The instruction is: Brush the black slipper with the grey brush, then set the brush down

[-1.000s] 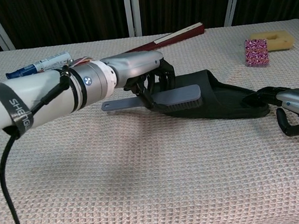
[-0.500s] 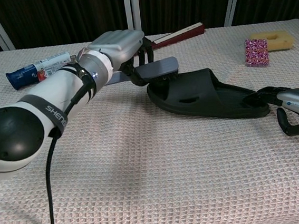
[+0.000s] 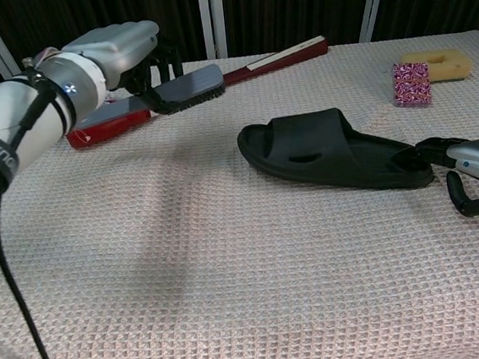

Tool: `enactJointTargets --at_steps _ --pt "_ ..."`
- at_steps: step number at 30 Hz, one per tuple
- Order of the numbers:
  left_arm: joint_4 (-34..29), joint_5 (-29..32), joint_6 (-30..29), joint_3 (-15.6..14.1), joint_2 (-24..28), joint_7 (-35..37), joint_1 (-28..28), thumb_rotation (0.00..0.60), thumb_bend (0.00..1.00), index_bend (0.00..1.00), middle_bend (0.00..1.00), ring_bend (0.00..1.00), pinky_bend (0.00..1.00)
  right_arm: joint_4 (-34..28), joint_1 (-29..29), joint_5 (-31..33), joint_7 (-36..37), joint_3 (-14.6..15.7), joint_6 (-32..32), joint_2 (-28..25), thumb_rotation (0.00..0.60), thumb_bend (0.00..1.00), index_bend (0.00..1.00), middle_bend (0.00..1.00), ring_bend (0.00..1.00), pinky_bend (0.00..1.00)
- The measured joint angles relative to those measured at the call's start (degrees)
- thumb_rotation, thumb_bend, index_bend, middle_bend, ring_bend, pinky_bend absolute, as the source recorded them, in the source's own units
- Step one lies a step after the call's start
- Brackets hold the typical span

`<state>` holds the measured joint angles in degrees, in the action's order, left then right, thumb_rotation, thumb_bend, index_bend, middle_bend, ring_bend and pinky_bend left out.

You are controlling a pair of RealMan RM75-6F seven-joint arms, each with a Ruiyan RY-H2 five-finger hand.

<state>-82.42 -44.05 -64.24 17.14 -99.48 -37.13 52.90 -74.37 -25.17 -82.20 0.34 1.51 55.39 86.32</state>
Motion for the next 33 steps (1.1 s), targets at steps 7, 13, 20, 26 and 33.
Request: enactJointTargets --at_steps 7,13,20,26,33 --pt "-6.1 -10.7 1.7 -9.0 10.1 9.8 -8.2 0.6 0.44 0.92 0.95 0.75 0.85 0.3 0.5 -0.5 0.7 -0.3 1.9 0.3 0.6 0.96 0.02 0.09 0.0 0.04" --pt "-7.8 -15.0 2.8 -13.5 13.9 12.5 -12.0 0.6 0.44 0.92 0.95 0.75 0.85 0.8 1.5 -3.9 1.2 -0.1 7.3 1.0 0.6 0.63 0.0 0.0 0.0 0.0" --pt "-5.7 -15.0 4.5 -14.1 13.8 12.7 -12.7 0.6 0.43 0.92 0.95 0.75 0.85 1.0 3.3 -8.4 2.4 -0.2 16.0 1.4 0.6 0.55 0.0 0.0 0.0 0.0" --pt "-2.6 -14.7 6.0 -13.9 13.1 12.6 -12.8 0.6 0.43 0.92 0.95 0.75 0.85 0.0 5.2 -10.6 2.8 0.1 20.4 0.4 0.6 0.55 0.0 0.0 0.0 0.0" --pt "-0.3 -14.3 8.6 -13.7 12.7 13.4 -12.6 0.6 0.42 0.88 0.92 0.73 0.83 -0.4 6.5 -11.1 3.5 -0.1 22.7 -0.3 0.6 0.57 0.0 0.0 0.0 0.0"
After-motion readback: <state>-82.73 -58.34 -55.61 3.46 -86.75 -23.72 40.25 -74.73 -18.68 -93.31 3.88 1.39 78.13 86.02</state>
